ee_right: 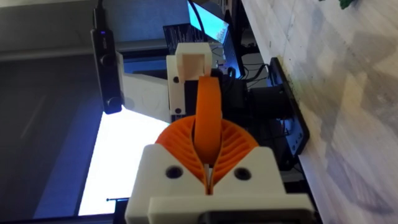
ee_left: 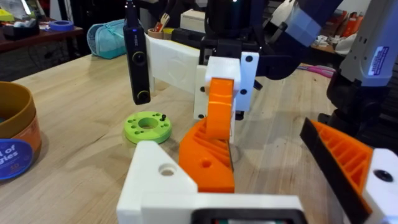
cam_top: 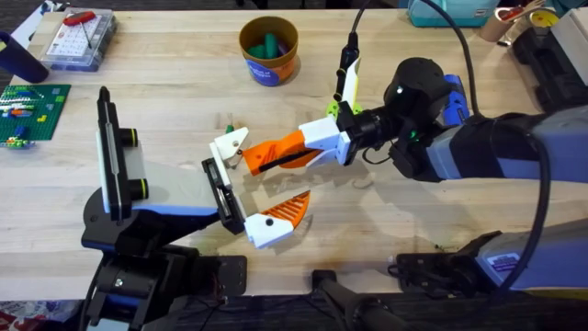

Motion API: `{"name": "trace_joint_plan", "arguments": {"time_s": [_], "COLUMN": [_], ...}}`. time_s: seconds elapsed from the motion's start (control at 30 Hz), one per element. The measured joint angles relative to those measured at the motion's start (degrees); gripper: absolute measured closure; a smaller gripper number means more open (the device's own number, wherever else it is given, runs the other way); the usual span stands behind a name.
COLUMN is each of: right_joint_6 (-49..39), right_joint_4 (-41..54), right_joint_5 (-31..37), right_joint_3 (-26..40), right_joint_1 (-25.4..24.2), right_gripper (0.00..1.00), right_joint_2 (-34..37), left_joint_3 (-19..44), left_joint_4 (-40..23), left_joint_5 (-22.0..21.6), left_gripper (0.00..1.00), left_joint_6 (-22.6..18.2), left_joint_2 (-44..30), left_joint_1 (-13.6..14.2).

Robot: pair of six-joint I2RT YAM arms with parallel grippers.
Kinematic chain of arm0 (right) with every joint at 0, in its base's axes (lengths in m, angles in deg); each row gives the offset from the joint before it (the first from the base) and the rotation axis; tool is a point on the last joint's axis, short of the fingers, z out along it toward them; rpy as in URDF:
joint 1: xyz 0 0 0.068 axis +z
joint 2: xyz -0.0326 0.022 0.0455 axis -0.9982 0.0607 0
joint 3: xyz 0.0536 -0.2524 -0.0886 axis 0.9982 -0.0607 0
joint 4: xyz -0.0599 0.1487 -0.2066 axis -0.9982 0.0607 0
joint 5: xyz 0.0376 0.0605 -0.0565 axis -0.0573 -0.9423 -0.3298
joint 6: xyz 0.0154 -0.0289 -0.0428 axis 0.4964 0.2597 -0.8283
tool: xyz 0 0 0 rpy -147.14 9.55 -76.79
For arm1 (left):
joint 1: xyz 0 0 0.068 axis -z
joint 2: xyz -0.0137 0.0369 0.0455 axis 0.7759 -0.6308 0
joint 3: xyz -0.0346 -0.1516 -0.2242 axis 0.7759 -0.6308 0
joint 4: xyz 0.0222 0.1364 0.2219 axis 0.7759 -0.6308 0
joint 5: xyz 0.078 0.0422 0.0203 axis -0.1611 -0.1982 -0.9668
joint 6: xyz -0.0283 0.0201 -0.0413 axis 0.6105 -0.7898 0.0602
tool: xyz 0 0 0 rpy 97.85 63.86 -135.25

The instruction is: Pick up the gripper from the table and insert it into the empty holder that is missing its gripper. Then pick up a screw, insert it into the mounting hole, and use the screwdriver to tighten it. Finally, clean up the table by picking up the vegetable and placing it into the bucket.

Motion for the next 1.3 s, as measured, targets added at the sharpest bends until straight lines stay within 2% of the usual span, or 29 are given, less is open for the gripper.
{"name": "trace_joint_plan", "arguments": {"time_s": [0.4, 0.63, 1.0, 1.2, 1.3], "right_joint_6": [0.19, 3.76, 5.13, 2.20, 1.03], "right_joint_4": [-1.03, -11.67, -10.96, -2.91, -2.43], "right_joint_5": [-0.69, -1.13, -1.29, -1.05, -0.71], "right_joint_3": [-0.02, -0.11, -0.11, -0.11, -0.11], "right_joint_1": [0.02, 0.02, 0.02, 0.02, 0.02], "right_gripper": [0.987, 0.987, 0.987, 0.986, 0.986], "right_joint_2": [0.00, 0.09, 0.11, 0.11, 0.11], "left_joint_3": [0.11, 0.11, 0.11, 0.11, 0.11], "left_joint_4": [-1.53, -1.53, -1.53, -1.53, -1.53], "left_joint_5": [-0.48, -0.46, -0.46, -0.45, -0.44], "left_gripper": [0.010, 0.010, 0.010, 0.010, 0.010], "left_joint_6": [0.00, 0.02, 0.00, 0.00, 0.00], "left_joint_2": [0.00, 0.00, 0.00, 0.00, 0.00], "left_joint_1": [-0.04, -0.04, -0.04, -0.04, -0.04]}}
